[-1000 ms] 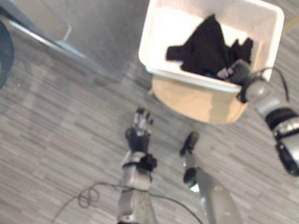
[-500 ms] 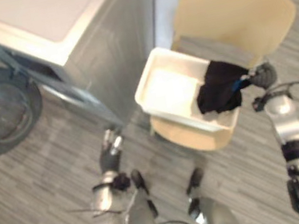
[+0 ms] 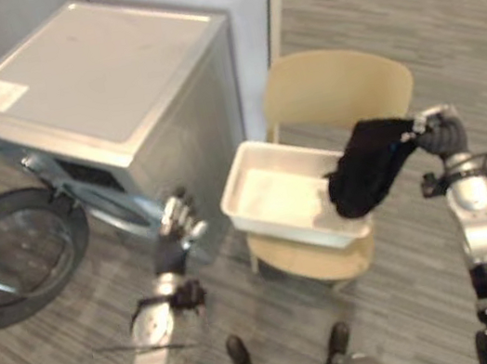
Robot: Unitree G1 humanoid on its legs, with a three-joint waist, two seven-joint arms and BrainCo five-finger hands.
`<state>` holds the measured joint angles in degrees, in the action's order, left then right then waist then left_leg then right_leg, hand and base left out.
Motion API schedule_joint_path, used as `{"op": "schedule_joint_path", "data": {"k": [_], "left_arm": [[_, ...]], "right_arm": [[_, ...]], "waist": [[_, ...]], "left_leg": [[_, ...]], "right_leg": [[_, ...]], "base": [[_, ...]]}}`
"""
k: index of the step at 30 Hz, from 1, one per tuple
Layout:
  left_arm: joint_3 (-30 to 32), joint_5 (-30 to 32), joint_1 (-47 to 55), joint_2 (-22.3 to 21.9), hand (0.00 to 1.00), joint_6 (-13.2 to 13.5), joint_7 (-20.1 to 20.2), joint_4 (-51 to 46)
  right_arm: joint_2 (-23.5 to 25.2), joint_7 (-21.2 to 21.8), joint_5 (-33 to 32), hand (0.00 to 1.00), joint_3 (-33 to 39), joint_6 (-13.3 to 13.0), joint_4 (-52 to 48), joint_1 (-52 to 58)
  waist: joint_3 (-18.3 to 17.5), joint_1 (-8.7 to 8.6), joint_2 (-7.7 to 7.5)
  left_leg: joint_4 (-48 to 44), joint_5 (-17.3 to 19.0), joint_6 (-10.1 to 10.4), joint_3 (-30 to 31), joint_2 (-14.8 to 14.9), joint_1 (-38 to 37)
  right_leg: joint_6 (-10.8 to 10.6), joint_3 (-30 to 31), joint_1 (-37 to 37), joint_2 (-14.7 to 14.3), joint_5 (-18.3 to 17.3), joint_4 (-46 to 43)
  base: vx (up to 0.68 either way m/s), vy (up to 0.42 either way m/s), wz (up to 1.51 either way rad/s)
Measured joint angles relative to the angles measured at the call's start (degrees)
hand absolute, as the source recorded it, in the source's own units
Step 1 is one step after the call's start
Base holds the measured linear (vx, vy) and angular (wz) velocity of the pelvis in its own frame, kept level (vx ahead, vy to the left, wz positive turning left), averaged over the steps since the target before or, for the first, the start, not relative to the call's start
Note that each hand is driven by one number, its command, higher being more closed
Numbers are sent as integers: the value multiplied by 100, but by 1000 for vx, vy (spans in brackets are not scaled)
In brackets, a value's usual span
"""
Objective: Pick up the laundry basket with both hands and put the clothes into the washing machine.
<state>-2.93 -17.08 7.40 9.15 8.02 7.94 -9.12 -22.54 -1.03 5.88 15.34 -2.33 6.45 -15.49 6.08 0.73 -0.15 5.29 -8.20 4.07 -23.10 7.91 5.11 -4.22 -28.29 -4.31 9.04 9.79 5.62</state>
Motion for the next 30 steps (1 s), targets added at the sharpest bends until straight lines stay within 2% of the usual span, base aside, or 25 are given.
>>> {"op": "schedule_joint_path", "data": {"k": [5,6,9,11,16,18,20,25,30], "left_arm": [[-992,842,-1000,129,0,14,110,310],[-1282,1035,-1378,143,0,9,212,792],[-1706,1103,-1971,144,0,-97,337,1872],[-1985,1100,-2261,95,0,-328,347,2695],[-2153,1176,-2705,-71,0,-588,341,3841],[-2159,1284,-3007,-203,0,-756,307,4373],[-2159,1385,-3149,-223,0,-789,204,4592],[-2161,1585,-3318,-250,0,-825,-97,4717],[-2157,1754,-3377,-255,0,-824,-325,4718]], "right_arm": [[-11,138,-412,100,-443,-103,-557,-103],[-11,208,-601,100,-611,-122,-566,-206],[-9,257,-1005,100,-945,-128,-567,-545],[65,275,-1390,100,-1230,-135,-575,-775],[359,428,-1806,100,-1869,-126,-746,-796],[618,505,-2048,100,-2242,-120,-798,-795],[760,528,-2248,100,-2455,-109,-798,-796],[1015,742,-2885,100,-2798,-105,-800,-795],[1047,880,-3277,100,-3091,-103,-982,-708]], "waist": [[-160,-10,106],[-248,-35,119],[-297,-145,106],[-323,-206,64],[-348,-224,21],[-349,-267,4],[-350,-275,-23],[-353,-284,-157],[-354,-281,-162]], "left_leg": [[1,-2,0,-1,-5,-46],[1,-12,-14,-2,-8,-51],[3,-16,-20,-2,-4,-57],[4,-11,-13,-8,0,-60],[5,-6,-6,-67,13,-58],[5,-3,-1,-70,15,-58],[5,-2,0,-70,16,-58],[5,-1,2,-72,14,-58],[5,8,13,-74,15,-58]], "right_leg": [[-8,19,30,1,20,1],[-23,28,31,2,33,0],[32,65,13,-2,86,5],[47,141,-29,-11,108,7],[66,239,-93,-28,132,7],[70,255,-100,-30,138,19],[71,259,-102,-31,139,21],[70,271,-105,-28,143,25],[69,278,-109,-29,143,27]], "base": [[7,-2,-1],[38,-8,-3],[44,-13,-7],[34,-13,-13],[39,-16,-11],[15,-5,-2],[33,-12,-1],[47,-11,0],[50,-12,-1]]}}
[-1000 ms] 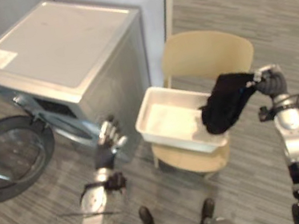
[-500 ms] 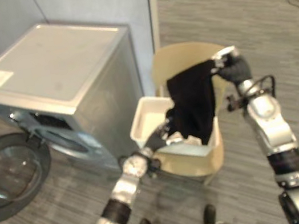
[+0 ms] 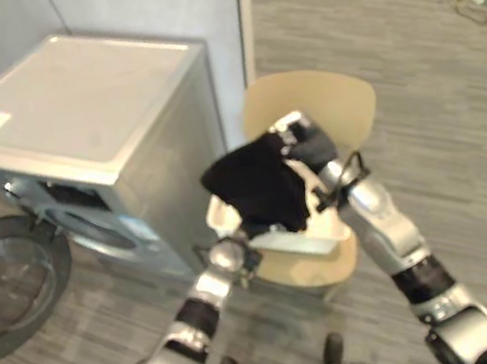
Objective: Pick up the laundry basket with both hands and put the clothes into the washing machine.
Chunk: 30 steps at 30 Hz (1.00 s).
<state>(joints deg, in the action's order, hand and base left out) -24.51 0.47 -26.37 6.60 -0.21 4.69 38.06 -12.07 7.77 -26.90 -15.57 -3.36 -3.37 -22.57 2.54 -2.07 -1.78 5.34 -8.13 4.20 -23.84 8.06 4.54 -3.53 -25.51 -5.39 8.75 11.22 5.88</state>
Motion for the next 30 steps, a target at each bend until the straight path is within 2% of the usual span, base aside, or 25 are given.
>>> {"op": "schedule_joint_path", "data": {"k": [3,4,11,13,18,26,30], "left_arm": [[-1,-143,-5,-7,0,3,8,21],[-3,-279,-28,-29,100,5,15,89],[-36,-602,-32,-82,100,45,-17,112],[-37,-604,-35,-93,100,65,-209,147],[3,-610,-63,-90,100,103,-596,195],[276,-578,-49,-271,100,189,-835,193],[500,-537,160,-299,100,214,-904,50]], "right_arm": [[65,84,-301,100,-161,0,-146,64],[111,91,-413,100,-247,0,-162,64],[339,46,-651,100,-692,-3,-205,65],[402,-30,-651,100,-779,-10,-211,65],[486,-171,-642,100,-793,-52,-256,65],[487,-222,-607,100,-714,-80,-428,297],[492,-325,-478,100,-429,-147,-493,577]], "waist": [[0,-13,0],[0,-14,0],[0,-15,1],[0,-16,1],[-1,-17,4],[-9,-22,18],[-31,-30,54]], "left_leg": [[0,11,15,-9,0,0],[0,12,16,-12,0,0],[0,19,27,-92,12,24],[0,24,32,-129,12,22],[0,37,51,-213,11,60],[0,41,55,-216,10,59],[0,52,70,-214,5,59]], "right_leg": [[0,14,-8,1,0,1],[0,19,-12,1,0,1],[13,95,-93,4,10,2],[17,133,-114,3,14,2],[34,224,-213,2,41,4],[33,233,-217,4,41,5],[33,234,-219,9,40,5]], "base": [[51,-12,-3],[35,-8,-2],[49,-13,-7],[45,-11,-9],[50,-14,-9],[49,-15,-1],[45,-13,0]]}}
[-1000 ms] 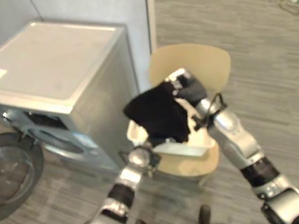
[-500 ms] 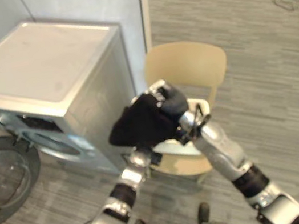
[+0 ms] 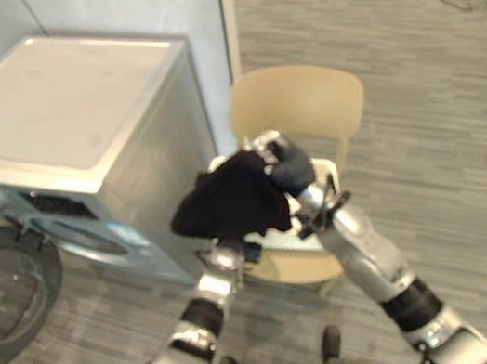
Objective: Pick up the laundry basket with both hands and put the clothes into the washing machine.
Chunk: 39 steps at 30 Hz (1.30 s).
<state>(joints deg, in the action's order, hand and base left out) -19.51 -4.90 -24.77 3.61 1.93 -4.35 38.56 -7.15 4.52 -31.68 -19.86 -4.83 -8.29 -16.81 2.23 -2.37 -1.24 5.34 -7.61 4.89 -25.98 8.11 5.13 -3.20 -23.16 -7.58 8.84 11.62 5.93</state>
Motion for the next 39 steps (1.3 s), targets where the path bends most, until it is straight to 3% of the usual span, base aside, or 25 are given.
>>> {"op": "schedule_joint_path", "data": {"k": [4,5,10,15,19,23,26,28,33,39], "left_arm": [[385,4,290,-69,100,16,-110,-280],[493,3,337,-80,0,39,-126,-355],[814,144,467,-150,0,67,-307,-680],[698,1245,1537,-192,0,141,-286,-2119],[530,1862,2189,-105,0,301,76,-2356],[400,1869,2286,-9,0,504,385,-2550],[301,1917,2174,-17,0,745,366,-2742],[171,1969,1917,-37,0,744,242,-2709],[248,2304,483,-223,0,695,-309,-1450],[1095,1509,-1597,-163,0,221,-1012,796]], "right_arm": [[80,-107,84,100,283,-66,-32,161],[99,-113,87,100,338,-90,-71,194],[183,-239,310,100,447,-138,-288,321],[244,-328,775,100,497,-155,-351,292],[241,-331,928,100,514,-156,-350,131],[236,-329,926,100,539,-160,-350,79],[236,-325,916,100,520,-192,-350,80],[235,-326,909,100,475,-300,-351,82],[235,-337,744,100,185,-387,-558,89],[198,-586,388,100,-259,-377,-668,41]], "waist": [[-72,-14,123],[-85,-11,149],[-124,-17,285],[-159,9,467],[-138,41,634],[-140,41,685],[-139,23,690],[-137,12,690],[-32,-34,641],[351,-231,310]], "left_leg": [[0,8,9,-37,-13,3],[0,8,9,-57,-11,8],[3,11,6,-81,-10,18],[2,16,4,-70,-19,133],[1,15,2,-46,-28,151],[1,15,2,8,-29,190],[1,14,2,38,-29,207],[1,14,2,48,-29,217],[2,13,3,-9,-27,313],[1,-12,-30,-413,-8,447]], "right_leg": [[-4,29,-27,-19,-3,-2],[-3,46,-46,-22,-2,-3],[-46,78,-78,-25,-35,-3],[-40,63,-181,-13,-51,-4],[-53,33,-181,-6,-45,-6],[-54,-21,-182,-3,-55,-4],[-55,-45,-182,-3,-55,-5],[-55,-55,-185,-3,-55,-5],[-51,-1,-321,-6,-32,-17],[62,422,-733,-48,189,-25]], "base": [[49,-15,-4],[61,-19,-12],[44,-17,-3],[56,-14,1],[55,-5,4],[54,-9,7],[46,-5,4],[49,-6,2],[38,-5,-7],[35,-7,-35]]}}
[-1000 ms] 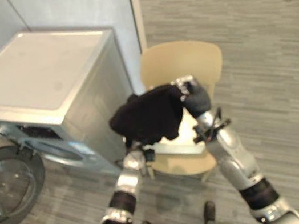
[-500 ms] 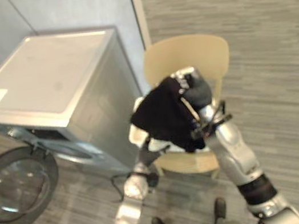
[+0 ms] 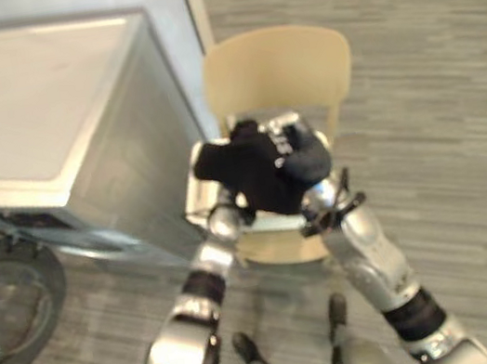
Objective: Pick up the laundry basket with both hands and put the clothes into the washing machine.
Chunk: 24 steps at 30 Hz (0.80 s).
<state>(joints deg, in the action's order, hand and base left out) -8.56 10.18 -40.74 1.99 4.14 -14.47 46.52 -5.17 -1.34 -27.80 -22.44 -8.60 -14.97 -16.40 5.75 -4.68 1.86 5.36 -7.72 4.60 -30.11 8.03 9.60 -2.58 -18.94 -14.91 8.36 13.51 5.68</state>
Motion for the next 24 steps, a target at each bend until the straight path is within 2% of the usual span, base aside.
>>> {"op": "schedule_joint_path", "data": {"k": [2,7,8,15,22,23,24], "left_arm": [[161,-571,-541,86,0,-118,-67,583],[265,-1474,-1198,133,0,-193,-46,1011],[264,-1658,-1263,131,100,-213,-30,1017],[243,-2164,-1333,115,100,-209,67,964],[217,-2177,-1058,109,100,-143,54,650],[183,-2132,-821,78,100,-125,6,447],[184,-2064,-705,57,100,-113,-94,399]], "right_arm": [[-9,-51,-202,100,-60,3,0,-77],[-33,-129,-437,100,-188,12,-4,-402],[-36,-129,-466,100,-204,17,-34,-404],[-105,-146,-547,100,-203,28,-343,-403],[-93,-132,-540,100,-223,24,-456,-387],[-91,-127,-535,0,-221,20,-456,-299],[-91,-127,-530,0,-220,17,-456,-201]], "waist": [[79,-104,-52],[216,-114,-99],[217,-119,-99],[358,-163,-181],[442,-228,-207],[442,-231,-207],[442,-231,-207]], "left_leg": [[0,2,0,-88,1,2],[-1,8,7,-159,11,-56],[-1,23,27,-175,19,-59],[0,101,35,-302,19,-136],[0,103,36,-311,17,-145],[0,107,42,-316,21,-148],[0,108,42,-315,21,-149]], "right_leg": [[-1,95,-61,-12,11,0],[16,352,-161,-42,33,-1],[16,381,-177,-49,34,-1],[23,579,-237,-65,75,0],[18,620,-248,-69,79,1],[18,624,-248,-76,79,1],[18,625,-248,-77,79,1]], "base": [[70,-11,-22],[85,-14,-26],[71,-5,-19],[41,-4,-15],[9,0,0],[69,0,-2],[70,2,-2]]}}
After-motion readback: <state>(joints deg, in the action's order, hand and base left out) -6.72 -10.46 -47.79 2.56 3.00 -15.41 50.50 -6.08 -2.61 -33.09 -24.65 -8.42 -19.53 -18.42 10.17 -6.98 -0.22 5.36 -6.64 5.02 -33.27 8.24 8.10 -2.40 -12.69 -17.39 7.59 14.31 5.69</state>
